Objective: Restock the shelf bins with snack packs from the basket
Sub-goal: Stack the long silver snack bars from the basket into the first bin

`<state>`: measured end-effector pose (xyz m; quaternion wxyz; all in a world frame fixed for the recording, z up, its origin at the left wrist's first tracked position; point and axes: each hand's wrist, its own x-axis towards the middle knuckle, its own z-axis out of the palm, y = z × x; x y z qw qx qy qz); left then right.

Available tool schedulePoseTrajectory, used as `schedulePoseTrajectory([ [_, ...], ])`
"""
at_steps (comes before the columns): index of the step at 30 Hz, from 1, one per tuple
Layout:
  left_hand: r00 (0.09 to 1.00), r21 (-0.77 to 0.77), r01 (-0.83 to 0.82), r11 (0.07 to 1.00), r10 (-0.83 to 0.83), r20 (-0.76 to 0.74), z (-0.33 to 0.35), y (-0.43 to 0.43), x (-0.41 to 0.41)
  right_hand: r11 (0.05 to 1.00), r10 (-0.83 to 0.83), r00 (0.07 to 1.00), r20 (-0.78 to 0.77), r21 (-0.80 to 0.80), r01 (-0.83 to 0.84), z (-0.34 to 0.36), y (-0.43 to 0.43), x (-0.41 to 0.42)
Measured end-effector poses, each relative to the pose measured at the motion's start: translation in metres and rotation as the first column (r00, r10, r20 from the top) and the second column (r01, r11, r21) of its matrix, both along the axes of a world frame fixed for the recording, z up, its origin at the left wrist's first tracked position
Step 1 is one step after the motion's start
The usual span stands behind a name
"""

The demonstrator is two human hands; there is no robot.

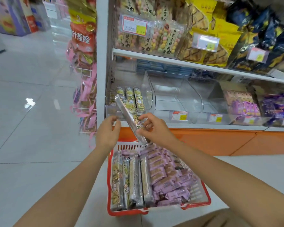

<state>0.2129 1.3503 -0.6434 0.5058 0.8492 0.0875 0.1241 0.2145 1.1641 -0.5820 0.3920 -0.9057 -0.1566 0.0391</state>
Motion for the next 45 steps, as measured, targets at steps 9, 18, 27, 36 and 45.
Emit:
schedulePoseTrajectory([
  [9, 0.996, 0.654, 0.091, 0.751, -0.073, -0.055, -0.017, 0.041, 0.032, 0.988, -0.101, 0.994, 0.052, -0.114, 0.106, 0.049, 0.067, 0.100],
  [18, 0.982, 0.654, 0.076, 0.753, -0.169, 0.080, -0.054, 0.057, 0.045, 0.960, -0.167, 0.981, 0.095, -0.213, 0.184, 0.021, 0.127, 0.170],
  [27, 0.970, 0.578, 0.118, 0.807, -0.219, 0.108, -0.070, 0.060, 0.053, 0.926, -0.165, 0.978, 0.126, -0.322, 0.198, -0.019, 0.149, 0.189],
  [36, 0.976, 0.569, 0.089, 0.818, -0.185, 0.113, -0.071, 0.056, 0.053, 0.908, -0.020, 0.998, -0.058, -0.419, -0.006, -0.023, 0.143, 0.186],
  [45, 0.989, 0.560, 0.094, 0.823, -0.142, 0.042, -0.057, 0.049, 0.039, 0.980, 0.004, 0.996, 0.085, -0.198, 0.013, -0.010, 0.122, 0.149],
])
